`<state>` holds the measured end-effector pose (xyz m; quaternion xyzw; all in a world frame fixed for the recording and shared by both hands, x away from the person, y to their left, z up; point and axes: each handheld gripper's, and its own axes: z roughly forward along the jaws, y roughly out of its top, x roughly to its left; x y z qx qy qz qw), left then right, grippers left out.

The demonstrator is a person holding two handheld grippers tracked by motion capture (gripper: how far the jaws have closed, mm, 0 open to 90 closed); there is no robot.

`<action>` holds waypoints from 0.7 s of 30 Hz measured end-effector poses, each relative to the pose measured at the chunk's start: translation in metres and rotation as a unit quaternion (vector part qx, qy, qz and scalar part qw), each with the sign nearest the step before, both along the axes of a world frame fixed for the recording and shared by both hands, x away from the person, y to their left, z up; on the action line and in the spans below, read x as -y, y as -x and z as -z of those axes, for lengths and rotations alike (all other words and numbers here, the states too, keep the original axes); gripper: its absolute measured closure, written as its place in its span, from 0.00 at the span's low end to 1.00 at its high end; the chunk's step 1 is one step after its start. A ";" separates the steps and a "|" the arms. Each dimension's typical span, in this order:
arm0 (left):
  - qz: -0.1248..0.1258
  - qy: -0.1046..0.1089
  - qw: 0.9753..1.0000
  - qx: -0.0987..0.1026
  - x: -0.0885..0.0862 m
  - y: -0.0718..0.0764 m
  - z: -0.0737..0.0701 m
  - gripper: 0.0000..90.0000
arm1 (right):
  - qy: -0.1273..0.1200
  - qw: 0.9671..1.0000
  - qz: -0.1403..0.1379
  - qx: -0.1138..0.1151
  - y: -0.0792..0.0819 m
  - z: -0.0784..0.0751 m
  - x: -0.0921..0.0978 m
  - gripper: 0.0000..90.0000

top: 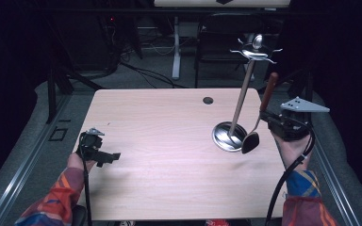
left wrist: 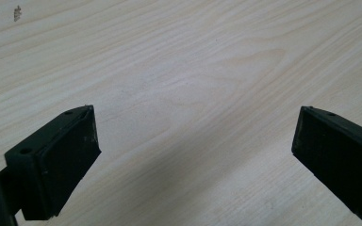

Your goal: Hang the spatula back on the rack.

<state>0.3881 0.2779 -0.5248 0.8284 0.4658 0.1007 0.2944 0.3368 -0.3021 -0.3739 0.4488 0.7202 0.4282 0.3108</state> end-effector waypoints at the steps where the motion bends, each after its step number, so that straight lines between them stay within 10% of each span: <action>1: 0.000 0.000 1.000 0.000 0.000 0.000 0.000 0.01 | -0.004 1.000 0.001 0.004 0.000 -0.001 0.001 0.94; 21: 0.000 -0.001 1.000 -0.002 0.001 0.000 0.001 0.01 | -0.020 1.000 0.008 0.018 -0.012 -0.017 0.009 0.94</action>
